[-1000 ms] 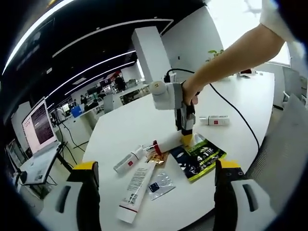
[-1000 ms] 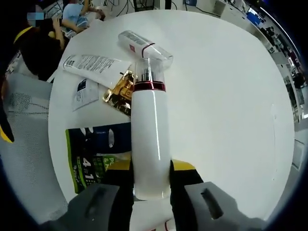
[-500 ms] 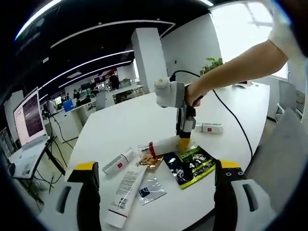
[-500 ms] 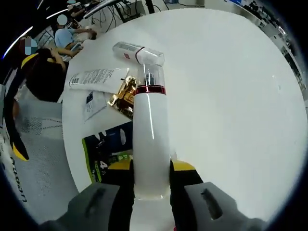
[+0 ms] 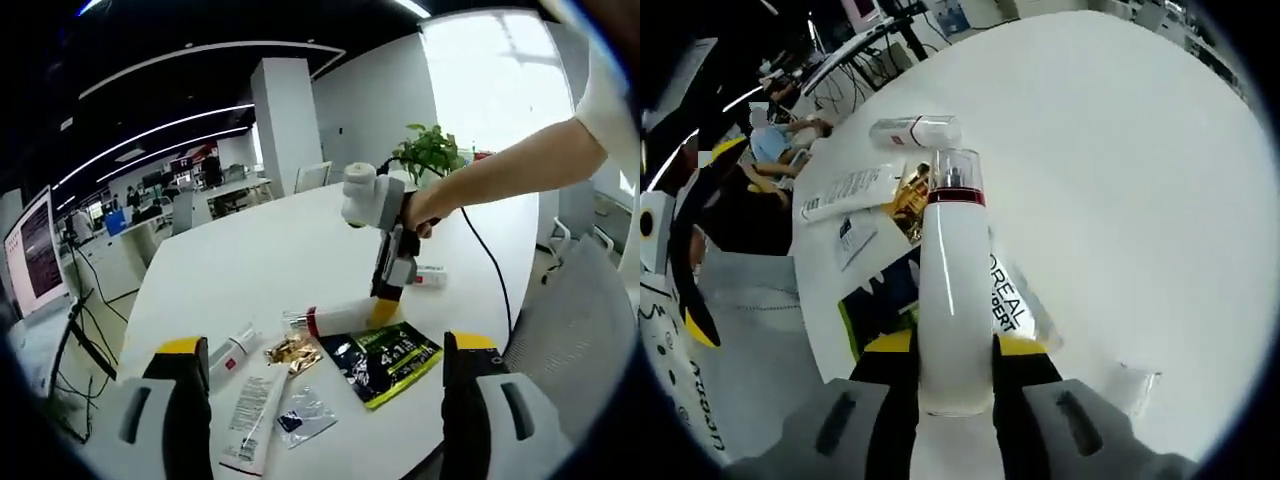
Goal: Arrange the skincare products in the storage area until every visible bottle or jar stands upright without overlapping.
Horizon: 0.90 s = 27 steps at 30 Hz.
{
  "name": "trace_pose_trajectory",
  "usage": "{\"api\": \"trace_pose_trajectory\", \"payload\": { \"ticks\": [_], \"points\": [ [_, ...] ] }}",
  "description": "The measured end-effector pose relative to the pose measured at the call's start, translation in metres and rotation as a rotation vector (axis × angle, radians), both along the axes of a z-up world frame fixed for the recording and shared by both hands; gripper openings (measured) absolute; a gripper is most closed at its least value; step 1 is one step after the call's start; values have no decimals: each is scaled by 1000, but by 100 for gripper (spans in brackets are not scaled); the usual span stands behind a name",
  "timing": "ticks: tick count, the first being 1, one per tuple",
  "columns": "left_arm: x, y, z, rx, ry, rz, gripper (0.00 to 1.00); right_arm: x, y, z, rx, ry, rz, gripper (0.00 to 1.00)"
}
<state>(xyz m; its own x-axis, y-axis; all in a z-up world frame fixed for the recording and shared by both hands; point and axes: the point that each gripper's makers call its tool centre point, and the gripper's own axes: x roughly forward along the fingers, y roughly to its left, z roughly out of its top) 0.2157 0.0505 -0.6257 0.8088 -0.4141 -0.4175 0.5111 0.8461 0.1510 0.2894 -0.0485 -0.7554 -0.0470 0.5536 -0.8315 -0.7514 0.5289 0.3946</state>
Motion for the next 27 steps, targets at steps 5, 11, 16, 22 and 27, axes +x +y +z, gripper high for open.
{"api": "trace_pose_trajectory", "payload": {
  "ticks": [5,11,16,22,27],
  "points": [
    [-1,-5,0,48,1,-52,93,-1,-6,-5,24,16,-45,27],
    [7,-10,5,68,4,-94,92,1,-8,-3,91,46,-134,27],
    [13,-16,5,98,-2,-127,92,0,-9,-2,158,91,-215,26],
    [21,-23,-5,49,61,-136,83,-14,-6,2,287,213,-361,26],
    [29,-29,-7,-11,90,-145,84,-20,-5,7,372,283,-423,26]
  ]
}}
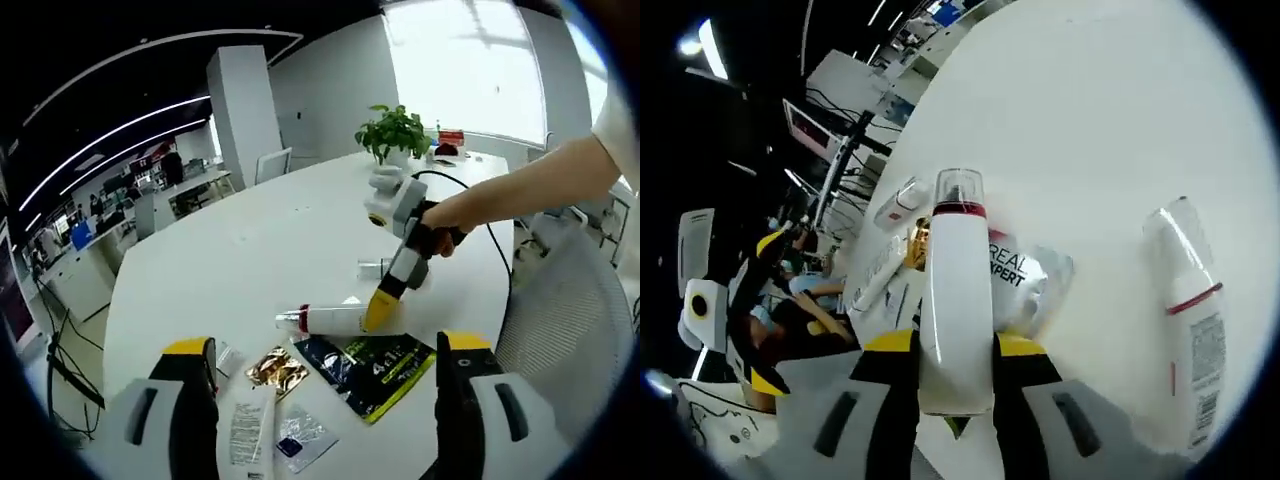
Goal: Arrange the skincare products in the storage area until every visible bottle or jar stands upright without overlapping.
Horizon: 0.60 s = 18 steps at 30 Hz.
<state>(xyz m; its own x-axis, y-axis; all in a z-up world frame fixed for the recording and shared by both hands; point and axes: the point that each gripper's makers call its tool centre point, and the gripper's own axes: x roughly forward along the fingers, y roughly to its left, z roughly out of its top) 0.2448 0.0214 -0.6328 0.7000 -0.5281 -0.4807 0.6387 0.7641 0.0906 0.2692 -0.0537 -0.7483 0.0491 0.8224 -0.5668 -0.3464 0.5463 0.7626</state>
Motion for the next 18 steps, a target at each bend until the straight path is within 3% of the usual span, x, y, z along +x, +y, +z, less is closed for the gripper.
{"api": "trace_pose_trajectory", "payload": {
  "ticks": [8,15,18],
  "points": [
    [15,-8,-18,-168,141,-3,80,-6,-2,6,136,88,-104,26],
    [23,-19,-29,-310,248,-15,75,-8,-4,11,225,121,-174,26],
    [30,-22,-31,-413,292,-5,78,-9,-5,13,246,140,-184,26]
  ]
}}
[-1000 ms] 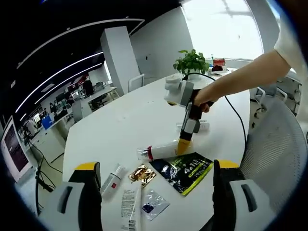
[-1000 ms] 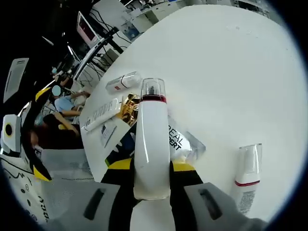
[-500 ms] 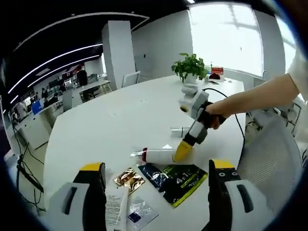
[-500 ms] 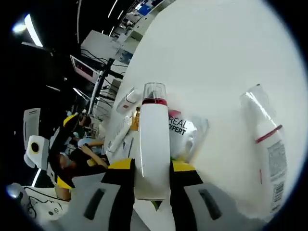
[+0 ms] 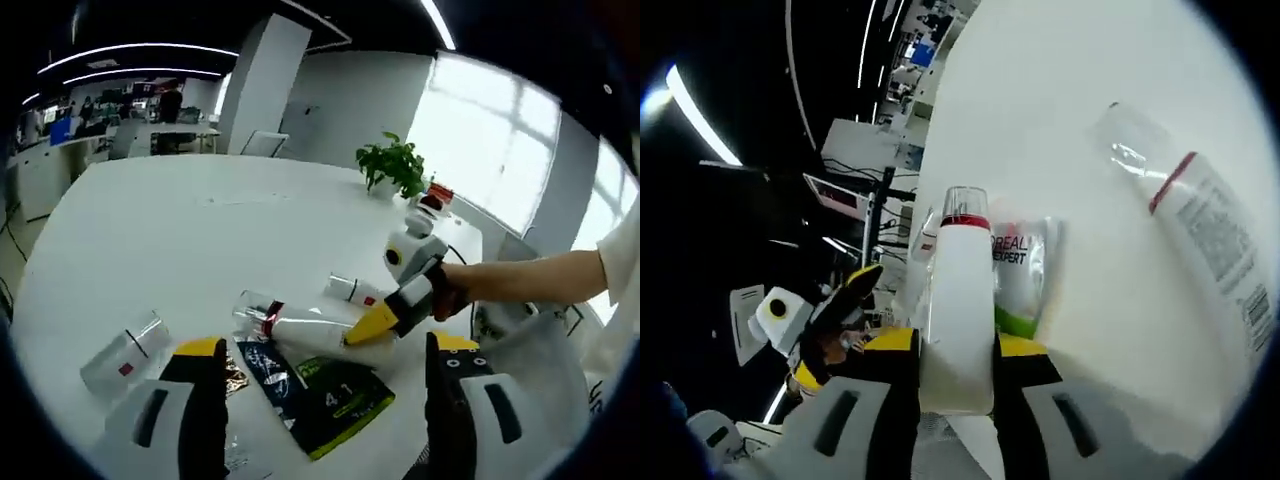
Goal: Arrange the skincare products in the storage area until every visible bottle or jar stands upright without overlapping.
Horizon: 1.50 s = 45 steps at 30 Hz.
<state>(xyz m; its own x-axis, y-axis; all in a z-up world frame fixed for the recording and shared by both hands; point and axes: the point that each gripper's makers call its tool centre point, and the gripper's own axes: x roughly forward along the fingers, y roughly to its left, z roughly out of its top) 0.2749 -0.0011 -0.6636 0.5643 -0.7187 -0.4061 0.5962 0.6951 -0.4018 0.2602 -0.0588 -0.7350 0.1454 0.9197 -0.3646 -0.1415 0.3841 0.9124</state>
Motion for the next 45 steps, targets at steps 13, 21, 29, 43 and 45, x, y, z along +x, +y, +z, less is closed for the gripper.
{"api": "trace_pose_trajectory", "payload": {
  "ticks": [13,21,29,43,45],
  "points": [
    [3,-22,-3,-188,90,9,85,-8,-1,41,133,-52,-50,26],
    [2,-35,2,-305,137,-18,85,-23,10,62,210,-103,-42,26],
    [-1,-49,16,-429,165,-32,82,-39,20,74,232,-151,-24,27],
    [1,-55,17,-510,199,0,60,-43,16,79,205,-197,-43,27],
    [3,-52,18,-519,198,1,55,-43,15,80,208,-205,-50,27]
  ]
}}
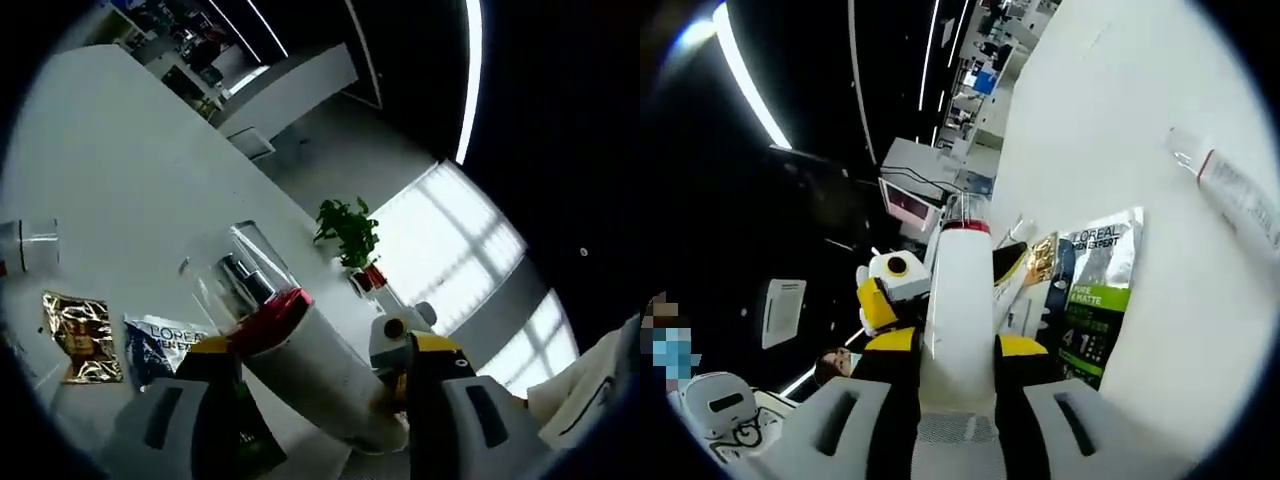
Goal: Arrange the skincare products in the storage area until every visible bottle or jar stands upright without overlapping.
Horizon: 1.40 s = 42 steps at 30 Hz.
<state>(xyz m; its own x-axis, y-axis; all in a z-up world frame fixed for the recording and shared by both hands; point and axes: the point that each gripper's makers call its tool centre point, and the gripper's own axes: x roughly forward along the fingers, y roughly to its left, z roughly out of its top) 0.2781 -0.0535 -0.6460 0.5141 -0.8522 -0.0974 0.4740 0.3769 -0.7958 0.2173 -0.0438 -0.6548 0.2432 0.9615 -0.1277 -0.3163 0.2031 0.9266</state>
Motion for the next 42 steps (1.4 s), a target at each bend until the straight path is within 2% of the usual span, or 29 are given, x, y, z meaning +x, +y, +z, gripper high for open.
{"api": "trace_pose_trajectory", "payload": {
  "ticks": [4,7,10,12,14,16,19,22,28,33,38,41,42],
  "points": [
    [4,3,-1,-25,23,15,47,1,-1,0,-3,-16,-2,27],
    [5,4,1,-32,21,15,45,0,-2,-1,23,-16,-14,27],
    [4,2,2,-40,24,16,45,2,-4,-1,-1,-48,-5,27],
    [5,2,2,-45,30,24,44,3,-6,-2,10,-39,-12,27],
    [6,3,2,-69,52,34,44,4,-6,-2,14,-35,-15,27],
    [8,6,3,-96,70,48,43,5,-6,-2,-10,-67,-7,27],
    [12,11,5,-112,77,66,38,6,-6,1,14,-58,-14,27],
    [16,15,5,-128,101,92,31,7,-5,2,-13,-108,-11,27],
    [12,8,9,-111,62,66,30,5,-7,-1,-47,-138,16,28],
    [12,8,15,-130,57,75,29,7,-10,4,-65,-190,4,28],
    [11,6,20,-123,27,64,28,9,-13,5,-124,-281,12,29],
    [10,6,18,-109,36,72,28,10,-14,0,-193,-340,16,30],
    [8,4,17,-81,19,67,28,9,-13,-4,-228,-358,36,30]
  ]
}}
